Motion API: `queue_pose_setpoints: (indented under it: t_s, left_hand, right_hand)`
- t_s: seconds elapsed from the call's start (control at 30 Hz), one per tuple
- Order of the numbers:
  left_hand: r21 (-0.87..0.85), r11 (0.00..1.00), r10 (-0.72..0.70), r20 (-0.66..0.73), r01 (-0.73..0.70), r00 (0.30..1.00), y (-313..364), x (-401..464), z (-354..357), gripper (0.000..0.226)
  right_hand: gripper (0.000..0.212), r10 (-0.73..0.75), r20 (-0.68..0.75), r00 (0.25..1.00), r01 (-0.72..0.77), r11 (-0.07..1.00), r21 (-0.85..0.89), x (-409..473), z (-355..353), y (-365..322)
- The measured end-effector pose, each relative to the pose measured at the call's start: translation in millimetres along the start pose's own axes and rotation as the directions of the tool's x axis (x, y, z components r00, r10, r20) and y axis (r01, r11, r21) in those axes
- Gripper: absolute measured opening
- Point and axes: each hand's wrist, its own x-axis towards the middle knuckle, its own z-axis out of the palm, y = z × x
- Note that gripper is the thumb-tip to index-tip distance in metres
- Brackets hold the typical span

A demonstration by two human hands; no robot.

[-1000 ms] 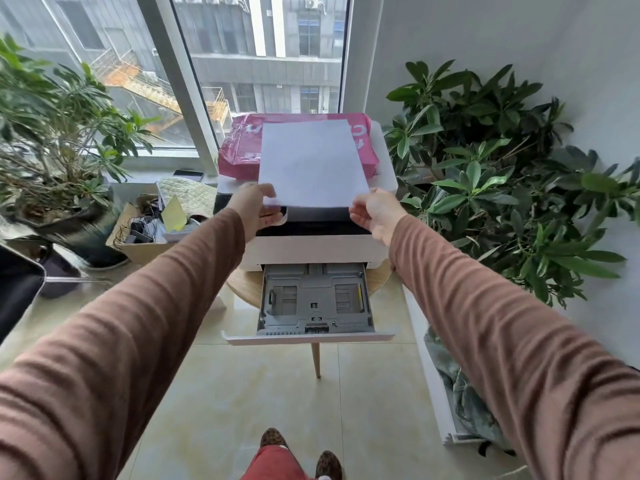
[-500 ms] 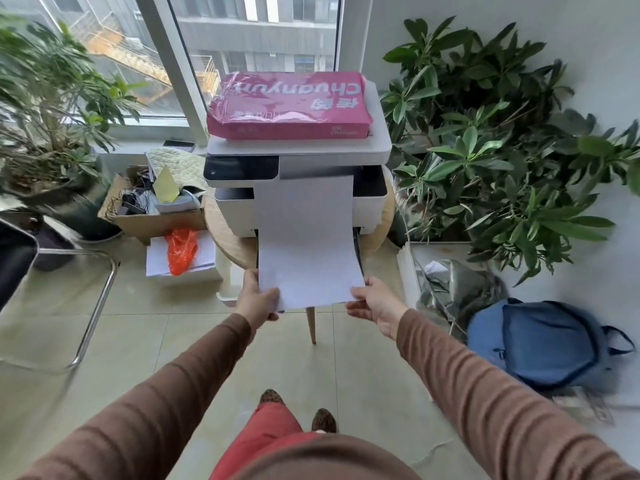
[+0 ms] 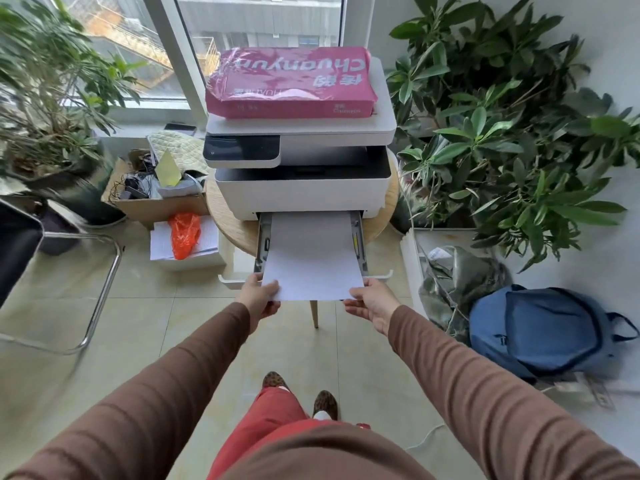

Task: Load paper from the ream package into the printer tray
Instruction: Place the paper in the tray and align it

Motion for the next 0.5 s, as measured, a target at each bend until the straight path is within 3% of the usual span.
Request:
queue_pose_setpoints:
  t_s: [0.1,0.23,0.4,0.47,0.5]
  left_hand:
    - [-0.122,0.991,-0.053,-0.058,0.046,0.997,17.0,13.3,-2.6,0.029]
    - [-0.102,0.994,-0.062,-0.125,0.050,0.990,32.6,28.2,-6.8,0.031]
    - [0.213,0.976,0.080,-0.147,-0.048,0.986,36.3,47.1,-2.4,0.024]
    - [0.471,0.877,0.198,-0.177,-0.093,0.964,36.8,51.3,-1.8,0.024]
    - [0.573,0.813,0.243,-0.184,-0.097,0.952,38.3,51.3,-1.4,0.020]
  right_hand:
    - [0.054,0.012,-0.046,0.999,-0.010,0.999,0.039,13.1,12.6,-16.7]
    - [0.051,0.016,-0.109,0.994,-0.014,1.000,0.016,29.9,23.9,-30.4]
    - [0.039,-0.119,-0.239,0.964,0.087,0.986,-0.139,49.0,22.2,-36.1]
    - [0.028,-0.255,-0.246,0.935,0.152,0.915,-0.373,53.6,20.5,-32.8]
    - [0.026,-0.338,-0.228,0.913,0.174,0.828,-0.533,56.7,19.9,-31.2]
